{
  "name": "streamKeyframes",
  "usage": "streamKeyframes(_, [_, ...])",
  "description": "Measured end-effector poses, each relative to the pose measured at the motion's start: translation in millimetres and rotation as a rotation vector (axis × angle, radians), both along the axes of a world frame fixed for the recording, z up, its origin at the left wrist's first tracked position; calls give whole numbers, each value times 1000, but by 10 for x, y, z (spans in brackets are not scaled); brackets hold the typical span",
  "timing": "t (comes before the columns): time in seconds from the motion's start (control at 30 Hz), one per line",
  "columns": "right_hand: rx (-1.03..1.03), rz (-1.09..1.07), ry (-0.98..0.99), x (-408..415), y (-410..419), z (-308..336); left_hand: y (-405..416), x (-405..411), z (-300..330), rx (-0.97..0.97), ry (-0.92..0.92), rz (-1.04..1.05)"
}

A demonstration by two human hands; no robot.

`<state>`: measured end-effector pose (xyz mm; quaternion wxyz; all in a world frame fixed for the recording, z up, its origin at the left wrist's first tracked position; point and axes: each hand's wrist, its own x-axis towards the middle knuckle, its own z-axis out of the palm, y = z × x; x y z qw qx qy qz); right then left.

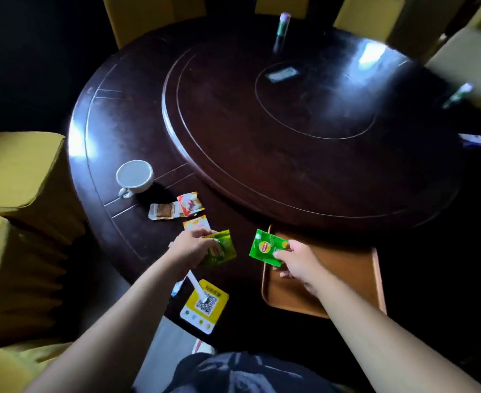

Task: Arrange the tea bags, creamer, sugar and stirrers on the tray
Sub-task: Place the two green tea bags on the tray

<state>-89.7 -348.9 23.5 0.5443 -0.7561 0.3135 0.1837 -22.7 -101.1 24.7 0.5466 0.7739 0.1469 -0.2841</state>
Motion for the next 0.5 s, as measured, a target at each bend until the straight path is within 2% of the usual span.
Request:
streamKeyframes(0.27, [96,-364,145,-779,-710,-221,-1137,-118,30,285,-226,-569])
streamKeyframes(0.4, [211,-413,130,-889,-901,-216,-1524,-128,-2,371,-275,-739])
streamKeyframes(0.5, [220,-381,122,-852,-964,-220,-1724,-107,-28,438,-344,-806])
